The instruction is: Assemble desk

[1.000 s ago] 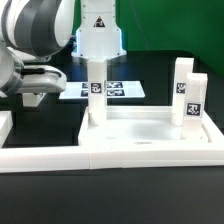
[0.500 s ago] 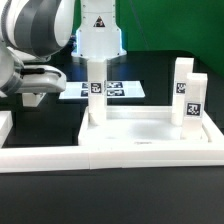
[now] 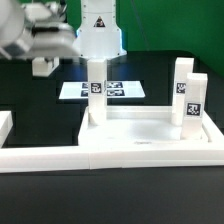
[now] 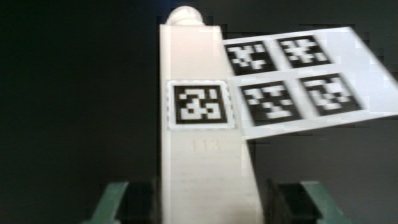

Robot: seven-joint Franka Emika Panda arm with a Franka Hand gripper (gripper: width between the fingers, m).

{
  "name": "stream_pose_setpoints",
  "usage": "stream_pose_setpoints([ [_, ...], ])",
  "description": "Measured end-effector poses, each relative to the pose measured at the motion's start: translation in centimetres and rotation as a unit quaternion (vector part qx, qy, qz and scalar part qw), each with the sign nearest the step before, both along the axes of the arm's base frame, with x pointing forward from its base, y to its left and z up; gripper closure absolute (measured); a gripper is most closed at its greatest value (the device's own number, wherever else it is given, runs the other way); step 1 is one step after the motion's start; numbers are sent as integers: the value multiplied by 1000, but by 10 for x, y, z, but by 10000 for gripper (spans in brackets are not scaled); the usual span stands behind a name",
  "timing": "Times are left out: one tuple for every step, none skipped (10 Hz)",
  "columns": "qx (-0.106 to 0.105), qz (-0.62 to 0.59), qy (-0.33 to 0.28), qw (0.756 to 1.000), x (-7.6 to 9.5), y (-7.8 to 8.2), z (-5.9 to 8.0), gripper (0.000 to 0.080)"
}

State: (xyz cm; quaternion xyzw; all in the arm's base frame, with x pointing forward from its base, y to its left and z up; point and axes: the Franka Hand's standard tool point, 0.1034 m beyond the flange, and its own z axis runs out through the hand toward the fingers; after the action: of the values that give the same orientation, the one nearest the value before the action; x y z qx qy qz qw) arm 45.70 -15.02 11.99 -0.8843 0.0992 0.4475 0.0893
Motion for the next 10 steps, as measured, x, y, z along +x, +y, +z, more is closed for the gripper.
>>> stream_pose_setpoints([
  [0,6,-9,1000,3,-1,14,522],
  [-5,15,-39,999,9,-13,6,522],
  [-17,19,-83,996,17,-15,4,522],
  [-24,21,-121,992,19,-13,7,522],
  [-33,26,-165,985,25,-11,11,526],
  [-36,31,-188,981,38,-5,25,526],
  [-38,37,-215,975,60,-3,43,538],
  [-48,48,-267,961,87,-5,61,547],
  [-62,50,-309,948,97,-9,66,547],
  [-67,48,-326,942,94,-10,64,561],
])
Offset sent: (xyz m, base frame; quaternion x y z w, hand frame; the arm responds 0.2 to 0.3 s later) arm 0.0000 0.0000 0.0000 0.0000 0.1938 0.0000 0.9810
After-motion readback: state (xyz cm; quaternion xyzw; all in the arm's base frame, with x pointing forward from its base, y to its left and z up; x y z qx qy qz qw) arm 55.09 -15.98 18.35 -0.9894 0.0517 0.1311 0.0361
